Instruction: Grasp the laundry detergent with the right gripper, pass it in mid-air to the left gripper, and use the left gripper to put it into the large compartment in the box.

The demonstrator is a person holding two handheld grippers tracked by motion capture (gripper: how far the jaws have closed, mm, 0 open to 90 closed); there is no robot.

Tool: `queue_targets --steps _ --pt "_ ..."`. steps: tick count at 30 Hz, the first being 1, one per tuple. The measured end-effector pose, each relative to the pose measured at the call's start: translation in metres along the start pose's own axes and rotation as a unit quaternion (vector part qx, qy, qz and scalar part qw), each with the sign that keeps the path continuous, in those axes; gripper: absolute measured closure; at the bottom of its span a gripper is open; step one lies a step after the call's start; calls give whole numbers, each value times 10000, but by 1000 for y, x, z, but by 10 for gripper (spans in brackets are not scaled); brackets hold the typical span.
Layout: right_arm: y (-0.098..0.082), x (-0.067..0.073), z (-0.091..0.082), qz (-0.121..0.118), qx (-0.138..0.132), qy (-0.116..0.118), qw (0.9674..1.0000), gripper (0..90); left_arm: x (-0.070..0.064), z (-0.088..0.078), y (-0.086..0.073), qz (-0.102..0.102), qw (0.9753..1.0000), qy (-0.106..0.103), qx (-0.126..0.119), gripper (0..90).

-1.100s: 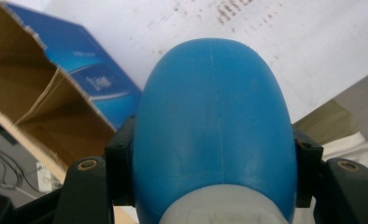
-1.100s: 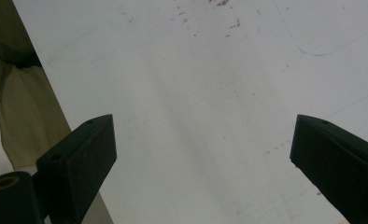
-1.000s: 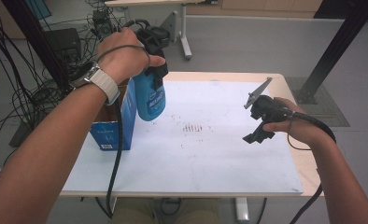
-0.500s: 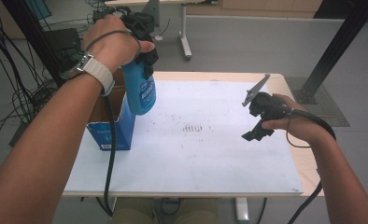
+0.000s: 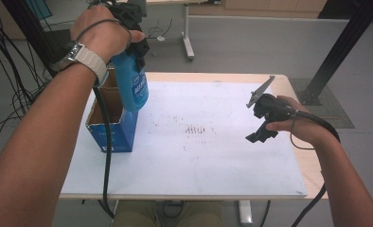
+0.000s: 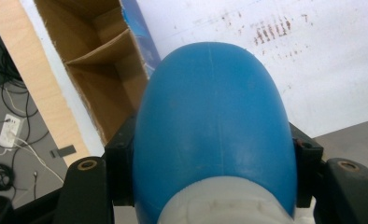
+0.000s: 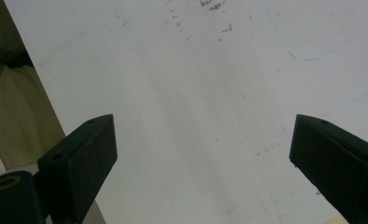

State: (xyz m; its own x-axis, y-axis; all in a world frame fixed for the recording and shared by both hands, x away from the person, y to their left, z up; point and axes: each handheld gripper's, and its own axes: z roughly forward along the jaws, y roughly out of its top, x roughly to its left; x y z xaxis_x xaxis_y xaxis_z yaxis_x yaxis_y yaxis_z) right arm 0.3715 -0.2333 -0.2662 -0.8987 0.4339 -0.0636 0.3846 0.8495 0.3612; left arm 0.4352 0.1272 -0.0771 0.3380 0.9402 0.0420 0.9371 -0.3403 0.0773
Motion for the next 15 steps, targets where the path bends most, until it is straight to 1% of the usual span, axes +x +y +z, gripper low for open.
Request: queue_targets --steps 3,4,6,10,15 --pt "1 -1 2 7 39 -3 10000 75 6 -2 -1 -122 9999 -27 -4 378" --pt "1 -2 3 2 52 -12 10000 75 7 -2 -2 -150 9999 -27 23 378" --pt "2 -3 3 -8 51 -7 10000 75 10 -4 -3 -227 9997 -6 5 378" --pt "4 -3 3 -12 17 -11 10000 75 15 -8 -4 -306 9995 60 -2 378" --pt "2 -4 2 5 13 -33 10000 75 21 -16 -8 -425 9991 59 -33 378"
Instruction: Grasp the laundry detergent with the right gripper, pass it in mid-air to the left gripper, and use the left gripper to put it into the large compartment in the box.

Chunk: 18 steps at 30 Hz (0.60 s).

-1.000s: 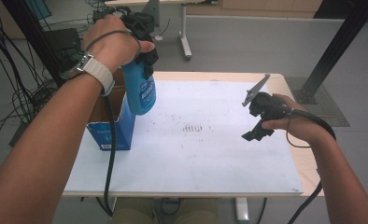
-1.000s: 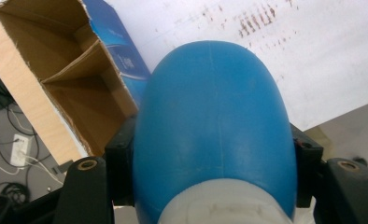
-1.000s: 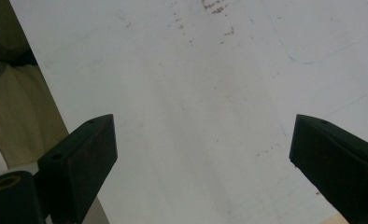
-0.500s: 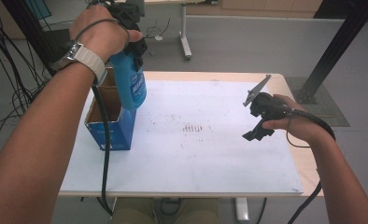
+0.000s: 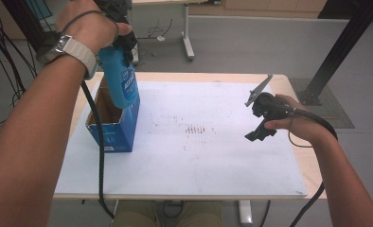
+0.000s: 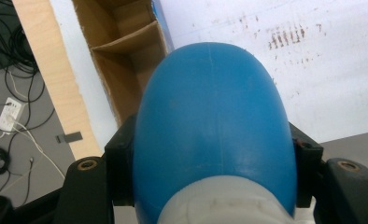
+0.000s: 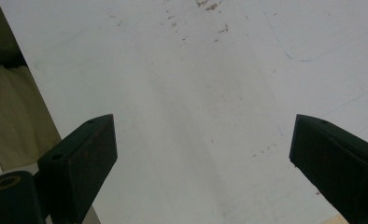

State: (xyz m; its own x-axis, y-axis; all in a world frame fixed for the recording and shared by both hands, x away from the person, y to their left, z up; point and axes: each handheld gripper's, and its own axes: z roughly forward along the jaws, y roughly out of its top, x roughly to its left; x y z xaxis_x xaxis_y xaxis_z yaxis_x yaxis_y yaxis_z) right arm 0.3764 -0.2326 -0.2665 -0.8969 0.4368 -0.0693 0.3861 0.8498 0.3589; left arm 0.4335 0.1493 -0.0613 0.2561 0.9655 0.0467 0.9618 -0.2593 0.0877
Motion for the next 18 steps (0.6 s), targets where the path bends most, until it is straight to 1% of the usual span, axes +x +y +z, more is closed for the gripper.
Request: queue_targets --steps 4,9,15,17,18 --pt "1 0 -1 -21 -10 3 10000 75 5 -4 -2 -112 9999 -14 -47 377" --pt "2 -1 -2 -19 -71 21 10000 74 12 -8 -5 -240 9997 -5 -35 378" --pt "3 -2 -1 -48 -55 23 10000 75 22 -11 -7 -339 9994 -49 -16 377" --pt "4 -2 -1 -57 -36 15 10000 74 26 -12 -8 -416 9991 -58 -67 377" --pt "4 -3 0 -58 -34 15 10000 74 28 -12 -8 -436 9990 -62 -30 378"
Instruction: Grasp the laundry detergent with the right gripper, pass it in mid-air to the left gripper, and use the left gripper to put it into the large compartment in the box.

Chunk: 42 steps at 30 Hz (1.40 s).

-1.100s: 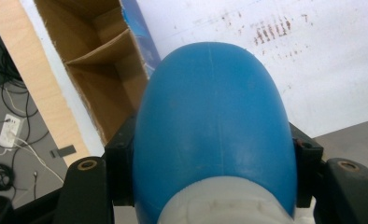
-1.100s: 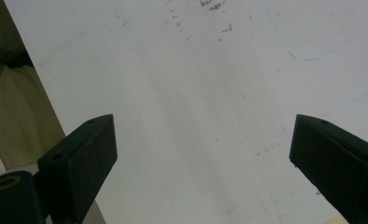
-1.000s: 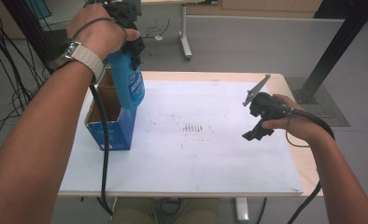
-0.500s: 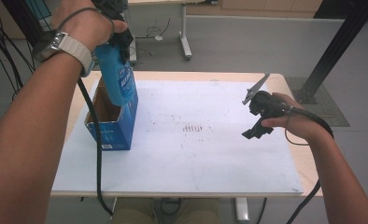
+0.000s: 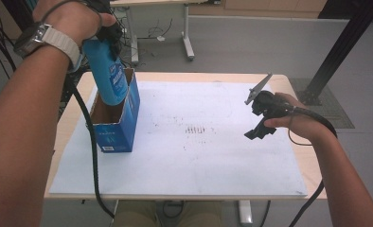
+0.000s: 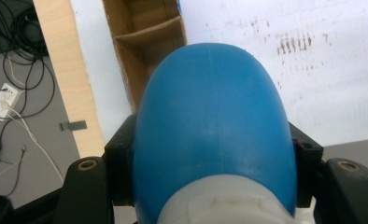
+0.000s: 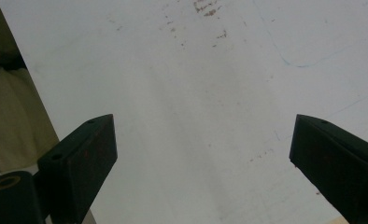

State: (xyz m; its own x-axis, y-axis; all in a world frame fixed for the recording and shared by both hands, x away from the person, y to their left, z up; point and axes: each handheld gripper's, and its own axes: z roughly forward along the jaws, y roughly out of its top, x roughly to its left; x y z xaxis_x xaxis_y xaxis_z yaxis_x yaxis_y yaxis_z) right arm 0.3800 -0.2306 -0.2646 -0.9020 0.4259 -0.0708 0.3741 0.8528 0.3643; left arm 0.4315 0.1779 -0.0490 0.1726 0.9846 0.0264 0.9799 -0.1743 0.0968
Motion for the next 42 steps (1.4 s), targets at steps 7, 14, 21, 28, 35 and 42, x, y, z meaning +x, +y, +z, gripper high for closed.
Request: queue_targets --steps 7,14,21,28,35,42 --pt "1 -2 2 -24 -2 26 10000 75 10 4 2 -101 9999 35 -19 377" --pt "3 -6 4 -4 -1 41 10000 74 18 15 7 -134 9999 85 -5 378" --pt "4 -9 8 7 31 65 10000 74 27 26 9 -232 9997 75 27 378" --pt "6 -10 12 26 18 74 10000 73 32 37 11 -250 9996 118 -17 377" --pt "4 -10 15 62 41 99 9999 72 35 49 13 -271 9996 76 -70 377" --pt "0 -11 16 114 63 107 9999 72 38 61 14 -263 9996 64 -58 377"
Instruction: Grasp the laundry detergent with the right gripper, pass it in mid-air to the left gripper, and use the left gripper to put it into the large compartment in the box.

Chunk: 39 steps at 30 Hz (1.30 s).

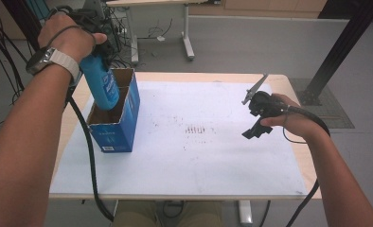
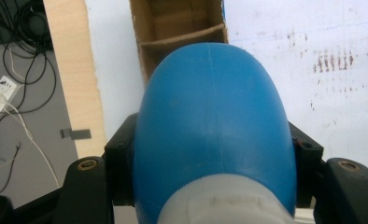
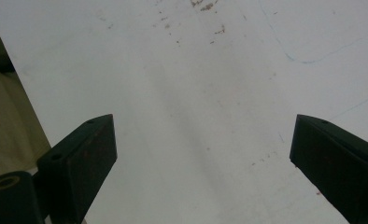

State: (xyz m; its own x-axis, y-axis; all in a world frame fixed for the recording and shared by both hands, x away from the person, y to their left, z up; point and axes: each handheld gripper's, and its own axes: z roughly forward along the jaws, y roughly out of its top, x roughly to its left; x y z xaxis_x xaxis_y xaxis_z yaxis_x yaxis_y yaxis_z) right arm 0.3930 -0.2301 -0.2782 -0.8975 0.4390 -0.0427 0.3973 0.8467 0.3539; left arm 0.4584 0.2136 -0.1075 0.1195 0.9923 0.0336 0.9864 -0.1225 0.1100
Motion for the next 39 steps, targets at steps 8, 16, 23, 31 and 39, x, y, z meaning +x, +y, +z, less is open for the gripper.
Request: queue_targets --steps 8,16,23,31,39 --pt "1 0 2 36 7 8 10000 73 2 11 1 39 10000 26 -24 377" --pt "-1 0 6 74 5 31 10000 73 3 21 3 35 10000 33 4 377" --pt "-3 -1 6 95 -9 15 10000 73 2 30 3 65 9999 83 -125 377" --pt "-7 0 9 156 -5 30 9999 72 3 45 4 58 9998 47 -157 377" --pt "-10 0 13 225 -25 44 9997 72 3 64 5 96 9997 39 -201 377"
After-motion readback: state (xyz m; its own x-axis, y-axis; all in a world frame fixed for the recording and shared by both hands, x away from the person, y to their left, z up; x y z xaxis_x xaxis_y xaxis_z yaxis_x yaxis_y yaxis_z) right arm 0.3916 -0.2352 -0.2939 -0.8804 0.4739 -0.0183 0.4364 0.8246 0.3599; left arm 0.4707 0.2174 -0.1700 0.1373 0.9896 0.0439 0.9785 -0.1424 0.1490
